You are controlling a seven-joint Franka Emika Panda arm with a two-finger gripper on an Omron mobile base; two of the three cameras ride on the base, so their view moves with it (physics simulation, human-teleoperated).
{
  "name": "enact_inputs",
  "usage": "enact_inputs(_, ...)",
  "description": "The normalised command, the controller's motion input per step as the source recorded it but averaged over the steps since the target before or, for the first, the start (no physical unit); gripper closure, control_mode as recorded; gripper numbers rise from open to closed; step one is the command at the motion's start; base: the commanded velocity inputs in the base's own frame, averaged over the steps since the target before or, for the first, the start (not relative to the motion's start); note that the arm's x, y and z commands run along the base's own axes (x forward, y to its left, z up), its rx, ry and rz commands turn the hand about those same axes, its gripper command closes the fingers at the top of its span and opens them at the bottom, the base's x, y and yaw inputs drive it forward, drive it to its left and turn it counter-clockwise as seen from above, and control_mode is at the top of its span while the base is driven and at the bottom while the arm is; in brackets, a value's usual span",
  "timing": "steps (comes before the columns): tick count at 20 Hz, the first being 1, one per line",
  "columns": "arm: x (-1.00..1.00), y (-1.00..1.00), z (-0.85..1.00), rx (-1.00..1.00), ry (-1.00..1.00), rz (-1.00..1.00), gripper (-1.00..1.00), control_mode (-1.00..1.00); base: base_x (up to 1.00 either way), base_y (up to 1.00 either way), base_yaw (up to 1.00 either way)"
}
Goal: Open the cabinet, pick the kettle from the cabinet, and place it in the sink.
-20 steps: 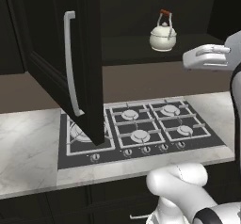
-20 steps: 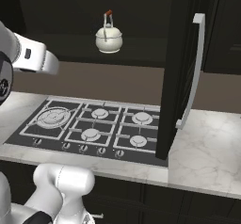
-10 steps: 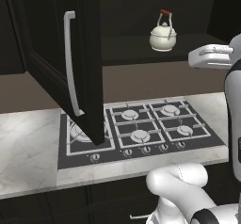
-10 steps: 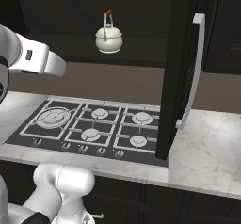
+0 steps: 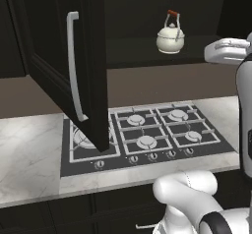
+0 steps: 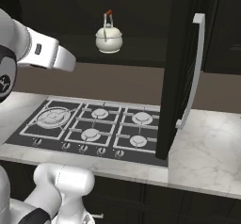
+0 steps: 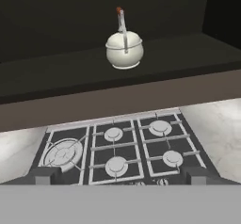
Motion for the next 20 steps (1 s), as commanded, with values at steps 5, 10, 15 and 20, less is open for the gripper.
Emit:
enact_inputs(5,0.2,-0.11,-0.01,0.0,-0.17,0.0,-1.0,-1.0,0.0,0.0,0.0)
enact_inputs(10,0.26,-0.08,0.0,0.0,-0.2,0.0,-1.0,-1.0,0.0,0.0,0.0)
enact_inputs(15,0.3,0.0,0.07,-0.01,-0.02,0.0,-1.0,-1.0,0.0,0.0,0.0)
enact_inputs(20,0.32,-0.03,0.21,-0.04,0.09,0.0,-1.0,-1.0,0.0,0.0,0.0)
